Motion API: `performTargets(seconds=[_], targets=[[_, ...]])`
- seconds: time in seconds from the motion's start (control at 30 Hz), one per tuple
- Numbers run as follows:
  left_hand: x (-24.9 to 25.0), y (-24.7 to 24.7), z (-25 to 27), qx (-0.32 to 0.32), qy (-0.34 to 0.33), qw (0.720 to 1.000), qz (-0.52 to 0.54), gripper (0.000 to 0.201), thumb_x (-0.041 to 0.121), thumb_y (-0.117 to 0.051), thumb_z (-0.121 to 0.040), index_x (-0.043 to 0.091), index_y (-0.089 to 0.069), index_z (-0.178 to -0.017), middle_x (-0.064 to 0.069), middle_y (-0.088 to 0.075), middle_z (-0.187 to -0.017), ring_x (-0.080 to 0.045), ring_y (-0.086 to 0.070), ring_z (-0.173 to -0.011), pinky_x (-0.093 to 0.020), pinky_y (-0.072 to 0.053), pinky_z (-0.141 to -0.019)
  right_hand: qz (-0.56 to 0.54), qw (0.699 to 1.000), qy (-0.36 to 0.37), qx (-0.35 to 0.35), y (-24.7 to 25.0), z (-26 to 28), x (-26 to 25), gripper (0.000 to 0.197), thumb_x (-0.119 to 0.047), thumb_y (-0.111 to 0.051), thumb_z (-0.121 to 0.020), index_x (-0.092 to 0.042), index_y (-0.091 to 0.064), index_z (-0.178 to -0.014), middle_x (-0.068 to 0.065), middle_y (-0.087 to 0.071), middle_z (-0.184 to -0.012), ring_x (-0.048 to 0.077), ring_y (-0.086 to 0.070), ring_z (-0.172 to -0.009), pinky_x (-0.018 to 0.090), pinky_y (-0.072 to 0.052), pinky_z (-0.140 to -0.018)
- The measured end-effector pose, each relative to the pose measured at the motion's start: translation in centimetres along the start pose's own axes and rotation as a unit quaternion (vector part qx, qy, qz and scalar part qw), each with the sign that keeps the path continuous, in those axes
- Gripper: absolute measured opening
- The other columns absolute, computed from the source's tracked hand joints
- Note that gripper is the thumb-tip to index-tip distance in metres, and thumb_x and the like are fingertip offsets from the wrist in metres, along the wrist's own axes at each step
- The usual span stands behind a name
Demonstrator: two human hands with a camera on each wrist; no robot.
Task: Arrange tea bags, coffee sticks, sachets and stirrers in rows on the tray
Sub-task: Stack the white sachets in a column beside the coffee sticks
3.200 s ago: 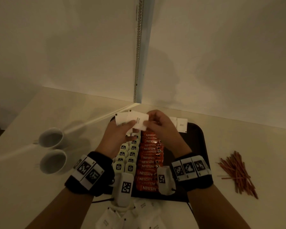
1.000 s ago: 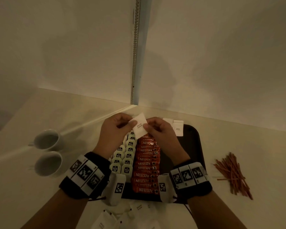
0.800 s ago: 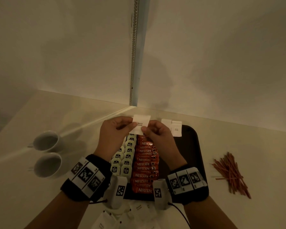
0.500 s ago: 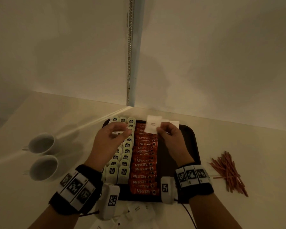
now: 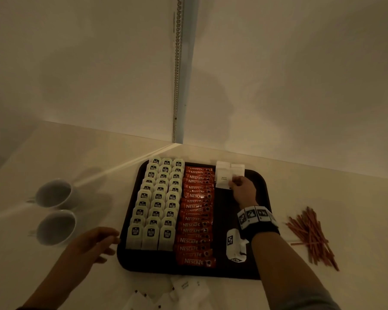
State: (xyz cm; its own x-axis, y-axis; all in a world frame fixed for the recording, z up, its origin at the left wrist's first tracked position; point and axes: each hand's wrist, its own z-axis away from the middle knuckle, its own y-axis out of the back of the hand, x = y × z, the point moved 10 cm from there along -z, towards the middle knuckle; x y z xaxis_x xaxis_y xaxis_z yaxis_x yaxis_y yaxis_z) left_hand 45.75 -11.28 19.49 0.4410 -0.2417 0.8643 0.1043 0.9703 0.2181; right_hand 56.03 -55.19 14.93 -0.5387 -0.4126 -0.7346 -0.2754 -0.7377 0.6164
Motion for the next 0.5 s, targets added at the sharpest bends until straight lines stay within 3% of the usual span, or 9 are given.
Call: performTargets(seconds=[0.13, 0.3, 0.37, 0.43, 0.5], targets=[[-1.7, 1.9, 0.4, 0.027, 0.015, 0.999, 0.011, 0.021, -0.007, -0.051, -0.091, 0.006, -0.067, -0.089, -0.011, -0.073, -0.08, -0.031, -0.061, -0.069, -0.033, -0.043, -0.065, 0.004, 1.0, 0.002, 0.029, 0.3, -0.1, -0.3, 0.028, -0.008, -0.059, -0.089, -0.001, -0.061, -0.116, 0.014, -0.062, -0.12, 0.025, -0.056, -0.113, 0.028, -0.042, -0.094], [-2.7, 3.9, 0.7, 0.05, 0.023, 0.998, 0.008, 0.021, -0.006, -0.049, -0.092, 0.006, -0.066, -0.09, -0.004, -0.073, -0.075, -0.011, -0.065, -0.056, -0.02, -0.049, -0.05, 0.015, 0.998, 0.015, 0.052, 0.2, -0.2, -0.8, 0.021, -0.008, -0.061, -0.088, 0.002, -0.061, -0.107, 0.015, -0.063, -0.111, 0.025, -0.058, -0.104, 0.021, -0.039, -0.078], [-3.1, 4.6, 0.8, 0.057, 0.027, 0.998, 0.006, 0.021, -0.006, -0.049, -0.092, 0.005, -0.066, -0.09, -0.006, -0.073, -0.076, -0.011, -0.065, -0.055, -0.017, -0.049, -0.047, 0.026, 0.998, 0.028, 0.057, 0.2, -0.2, -1.1, 0.019, -0.009, -0.062, -0.088, 0.001, -0.06, -0.103, 0.016, -0.063, -0.107, 0.026, -0.059, -0.101, 0.023, -0.04, -0.076], [-3.5, 5.1, 1.2, 0.064, 0.03, 0.997, 0.004, 0.021, -0.005, -0.05, -0.092, 0.006, -0.067, -0.09, -0.01, -0.073, -0.08, -0.013, -0.066, -0.056, -0.019, -0.05, -0.049, 0.025, 0.997, 0.034, 0.063, 0.5, 0.0, -1.3, 0.021, -0.012, -0.064, -0.087, 0.002, -0.058, -0.102, 0.017, -0.063, -0.105, 0.026, -0.058, -0.098, 0.024, -0.039, -0.075], [-3.5, 5.4, 2.1, 0.064, 0.032, 0.997, 0.001, 0.02, -0.002, -0.051, -0.093, 0.008, -0.068, -0.091, -0.012, -0.073, -0.084, -0.021, -0.066, -0.065, -0.028, -0.05, -0.06, -0.002, 0.997, 0.046, 0.064, 1.0, 0.8, -2.0, 0.029, -0.016, -0.067, -0.085, 0.002, -0.056, -0.105, 0.015, -0.062, -0.103, 0.024, -0.058, -0.095, 0.024, -0.04, -0.075]])
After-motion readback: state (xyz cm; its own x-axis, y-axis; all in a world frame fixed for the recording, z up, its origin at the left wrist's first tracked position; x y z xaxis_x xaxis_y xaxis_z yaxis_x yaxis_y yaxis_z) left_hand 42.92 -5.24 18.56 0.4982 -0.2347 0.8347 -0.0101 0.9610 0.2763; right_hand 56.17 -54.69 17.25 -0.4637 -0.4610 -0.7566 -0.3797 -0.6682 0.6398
